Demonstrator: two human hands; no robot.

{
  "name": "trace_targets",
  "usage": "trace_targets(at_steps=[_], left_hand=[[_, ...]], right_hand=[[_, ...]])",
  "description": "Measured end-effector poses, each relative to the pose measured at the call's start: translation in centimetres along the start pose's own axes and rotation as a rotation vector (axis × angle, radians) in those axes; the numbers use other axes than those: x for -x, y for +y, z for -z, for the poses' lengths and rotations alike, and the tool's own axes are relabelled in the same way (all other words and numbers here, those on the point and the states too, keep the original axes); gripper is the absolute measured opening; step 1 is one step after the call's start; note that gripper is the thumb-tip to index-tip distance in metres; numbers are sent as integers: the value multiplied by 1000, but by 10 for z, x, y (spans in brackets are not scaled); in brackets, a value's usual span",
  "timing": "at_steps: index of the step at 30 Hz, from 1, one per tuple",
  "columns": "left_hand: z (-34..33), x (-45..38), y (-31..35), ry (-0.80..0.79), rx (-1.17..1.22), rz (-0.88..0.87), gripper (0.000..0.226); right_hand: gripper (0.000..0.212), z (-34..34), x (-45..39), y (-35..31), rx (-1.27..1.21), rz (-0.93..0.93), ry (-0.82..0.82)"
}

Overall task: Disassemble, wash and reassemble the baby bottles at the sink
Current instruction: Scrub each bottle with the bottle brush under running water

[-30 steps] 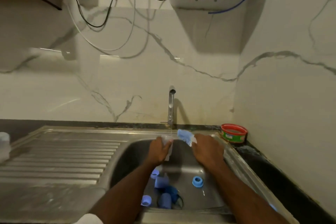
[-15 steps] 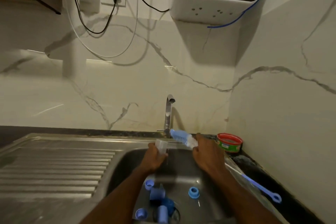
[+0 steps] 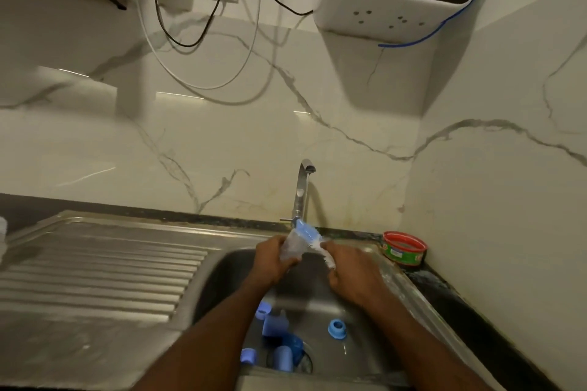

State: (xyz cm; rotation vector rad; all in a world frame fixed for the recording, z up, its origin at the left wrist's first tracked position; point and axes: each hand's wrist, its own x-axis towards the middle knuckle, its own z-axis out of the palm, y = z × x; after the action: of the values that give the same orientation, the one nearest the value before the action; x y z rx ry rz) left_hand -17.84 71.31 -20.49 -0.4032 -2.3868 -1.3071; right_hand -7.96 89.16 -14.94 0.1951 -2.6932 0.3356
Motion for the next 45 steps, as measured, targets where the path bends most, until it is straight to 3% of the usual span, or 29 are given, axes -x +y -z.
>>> trace_targets(at_steps=[4,6,9,11,14,16,19,22,27,29,33,36,39,45], left_hand=[[3,4,5,-181,-63,-177,59],[1,5,8,-167,-47,-185,54],[0,4,6,-32,-64,-53,44],[4,5,4,-59,-100,-12,48],[9,8,12,-160,-30,-174,56],[7,7,14,-167,4,-215,50],[-3,1,12,-96,-54,-109,29],[-2,4,3,-100,-107,30,16],[2,11,8,-210,-66,-76,49],[-3,6,7,-224,-101,-69,47],[-3,-1,-5,-43,-123,120,21],[3,7,-4,-181,-180,76,36],[4,15,11,-319,-87,-33,53],[10,5,-1,-154,-141,27,40]], right_hand=[[55,-7,-10,2,61,-3,-27],[60,-6,-12,4,104,29,-13],[59,-9,-10,5,89,71,-34],[56,-15,-11,2,45,50,-57],[56,-15,-20,1,19,-58,-53],[53,-9,-20,4,23,-76,-36],[54,-5,-11,5,41,8,-30],[40,-16,-8,-2,-21,-30,-87],[38,-18,-13,3,-77,-165,-155],[39,-11,-12,5,-4,-141,-121],[44,-11,-4,-1,-27,-49,-64],[39,-22,-6,-5,-21,-80,-129],[38,-19,-14,0,57,-92,-133],[53,-16,-14,9,131,11,-185]])
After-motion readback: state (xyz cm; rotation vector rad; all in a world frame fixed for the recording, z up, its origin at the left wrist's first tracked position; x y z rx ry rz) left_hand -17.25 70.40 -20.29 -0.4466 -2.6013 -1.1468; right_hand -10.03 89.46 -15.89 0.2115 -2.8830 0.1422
